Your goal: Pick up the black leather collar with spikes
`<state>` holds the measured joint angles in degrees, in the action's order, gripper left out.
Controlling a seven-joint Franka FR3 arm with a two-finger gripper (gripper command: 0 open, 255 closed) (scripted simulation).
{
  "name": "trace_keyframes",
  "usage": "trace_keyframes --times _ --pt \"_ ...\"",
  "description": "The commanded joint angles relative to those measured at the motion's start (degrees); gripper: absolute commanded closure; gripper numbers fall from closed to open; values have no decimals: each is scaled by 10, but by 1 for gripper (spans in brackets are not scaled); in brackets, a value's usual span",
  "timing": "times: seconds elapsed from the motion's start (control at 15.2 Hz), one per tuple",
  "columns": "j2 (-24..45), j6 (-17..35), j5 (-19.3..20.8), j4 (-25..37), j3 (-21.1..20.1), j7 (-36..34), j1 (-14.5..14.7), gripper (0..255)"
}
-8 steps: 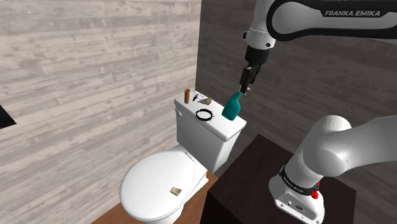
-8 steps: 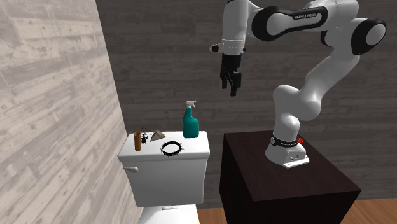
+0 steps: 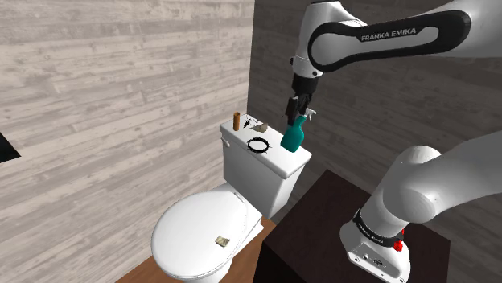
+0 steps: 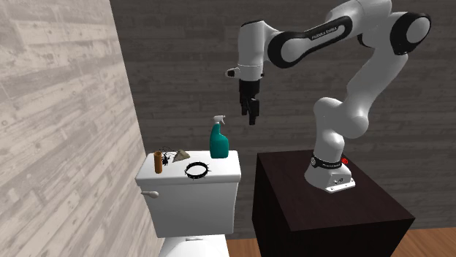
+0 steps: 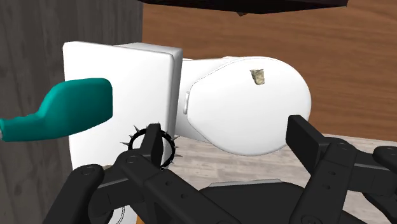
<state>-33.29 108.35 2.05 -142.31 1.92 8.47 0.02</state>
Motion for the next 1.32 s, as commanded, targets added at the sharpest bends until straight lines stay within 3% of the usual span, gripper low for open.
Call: trace_keyframes --times 0.0,0.66,1.25 --pt "39 36 0 2 5 2 -2 0" --pt "261 195 -18 59 25 15 -6 0" --pt "469 279 -57 175 31 39 -16 0"
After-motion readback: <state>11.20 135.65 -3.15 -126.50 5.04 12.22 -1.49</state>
